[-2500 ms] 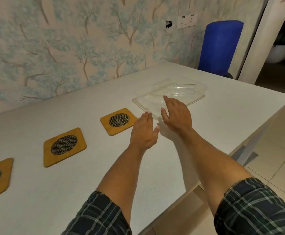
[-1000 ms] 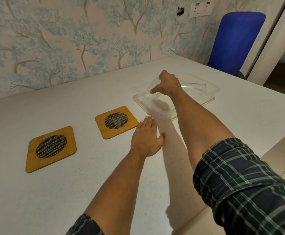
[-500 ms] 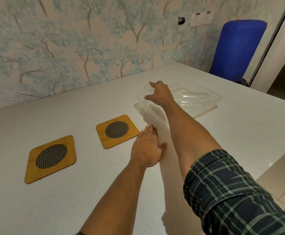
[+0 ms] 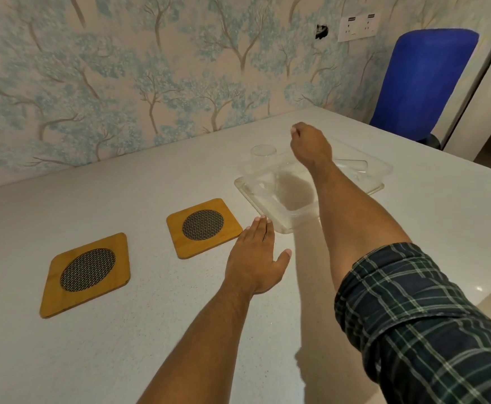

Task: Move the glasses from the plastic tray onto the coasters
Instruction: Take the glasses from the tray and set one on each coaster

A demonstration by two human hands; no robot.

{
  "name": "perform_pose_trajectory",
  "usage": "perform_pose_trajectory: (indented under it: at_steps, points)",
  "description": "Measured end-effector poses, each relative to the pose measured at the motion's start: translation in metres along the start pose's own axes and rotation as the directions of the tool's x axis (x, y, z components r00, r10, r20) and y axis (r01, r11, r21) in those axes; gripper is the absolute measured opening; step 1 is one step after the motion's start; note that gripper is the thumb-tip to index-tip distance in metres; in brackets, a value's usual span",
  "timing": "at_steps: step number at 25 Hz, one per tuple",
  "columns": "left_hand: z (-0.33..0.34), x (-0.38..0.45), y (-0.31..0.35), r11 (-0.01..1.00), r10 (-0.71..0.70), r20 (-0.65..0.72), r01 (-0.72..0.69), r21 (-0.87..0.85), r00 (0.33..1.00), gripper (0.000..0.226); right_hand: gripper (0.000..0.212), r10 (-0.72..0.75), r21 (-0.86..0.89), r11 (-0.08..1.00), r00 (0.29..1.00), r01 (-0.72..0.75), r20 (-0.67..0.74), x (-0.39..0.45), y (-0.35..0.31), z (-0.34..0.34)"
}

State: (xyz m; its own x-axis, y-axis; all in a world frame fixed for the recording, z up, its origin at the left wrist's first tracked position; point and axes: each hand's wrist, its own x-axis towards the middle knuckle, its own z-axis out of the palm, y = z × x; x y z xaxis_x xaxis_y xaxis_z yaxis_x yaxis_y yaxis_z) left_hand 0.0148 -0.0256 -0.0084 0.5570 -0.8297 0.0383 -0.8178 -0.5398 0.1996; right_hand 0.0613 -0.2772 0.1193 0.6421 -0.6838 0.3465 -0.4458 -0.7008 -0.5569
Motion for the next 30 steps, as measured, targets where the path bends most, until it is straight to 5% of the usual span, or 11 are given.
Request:
perform_pose_trajectory:
  at_steps: [6,19,26,30]
  points:
    - [0.0,0.0,0.0,1.0,-0.013,0.012,0.013,-0.003,1.0,0.081,0.072,-0.062,-0.434,0.87,0.926,0.233,0.372,0.005,0.012,0.016]
    - [-0.001,0.0,0.001,1.0,-0.02,0.016,0.02,0.011,1.0,0.081,0.055,-0.347,-0.733,0.483,0.873,0.479,0.341,0.005,0.022,0.046]
    - [-0.002,-0.001,0.002,0.999,-0.029,0.032,0.028,0.014,0.999,0.081,0.049,-0.338,-0.625,0.687,0.924,0.371,0.176,0.002,0.014,0.033]
    - [-0.004,0.0,0.002,1.0,-0.028,0.038,0.028,0.013,0.999,0.081,0.063,-0.276,-0.505,0.814,0.956,0.288,0.101,0.003,0.016,0.027]
